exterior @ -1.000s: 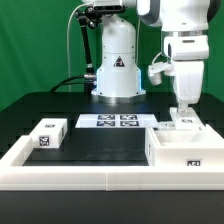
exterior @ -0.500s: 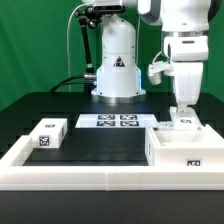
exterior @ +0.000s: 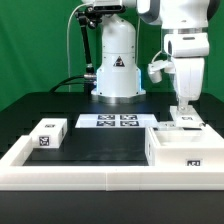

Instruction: Assemble cabinet

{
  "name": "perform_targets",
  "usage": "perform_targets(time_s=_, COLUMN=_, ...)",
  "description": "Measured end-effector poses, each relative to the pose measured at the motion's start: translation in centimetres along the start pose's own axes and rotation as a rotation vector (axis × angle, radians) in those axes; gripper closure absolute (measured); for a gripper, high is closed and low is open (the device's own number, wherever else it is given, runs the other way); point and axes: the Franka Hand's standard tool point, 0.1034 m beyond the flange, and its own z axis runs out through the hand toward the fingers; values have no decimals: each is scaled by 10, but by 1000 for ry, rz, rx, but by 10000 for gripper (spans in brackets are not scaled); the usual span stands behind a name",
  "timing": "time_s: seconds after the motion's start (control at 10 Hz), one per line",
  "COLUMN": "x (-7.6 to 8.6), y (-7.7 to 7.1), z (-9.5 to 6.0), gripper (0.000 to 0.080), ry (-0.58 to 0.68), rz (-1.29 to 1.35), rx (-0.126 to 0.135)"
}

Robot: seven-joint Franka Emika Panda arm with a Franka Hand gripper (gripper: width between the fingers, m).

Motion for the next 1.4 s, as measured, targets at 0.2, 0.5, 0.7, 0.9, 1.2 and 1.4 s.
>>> perform_targets(time_s=0.2, x=-1, y=-1, z=1, gripper=729, ry=0, rz=2, rx=0)
perform_targets(time_s=0.5, x=-1, y=-1, z=1, gripper=729, ry=0, rz=3, rx=1)
perform_targets(time_s=0.7, x=0, y=1, z=2, gripper=729, ry=2, rz=4, rx=2)
perform_targets(time_s=0.9, x=1, y=3, z=5, gripper=729, ry=4, rz=6, rx=4)
perform_targets(time_s=1.2, x=2, y=8, z=5, gripper=729, ry=8, rz=7, rx=0)
perform_targets(time_s=1.4, x=3, y=11, z=5, gripper=729, ry=10, rz=9, rx=-1)
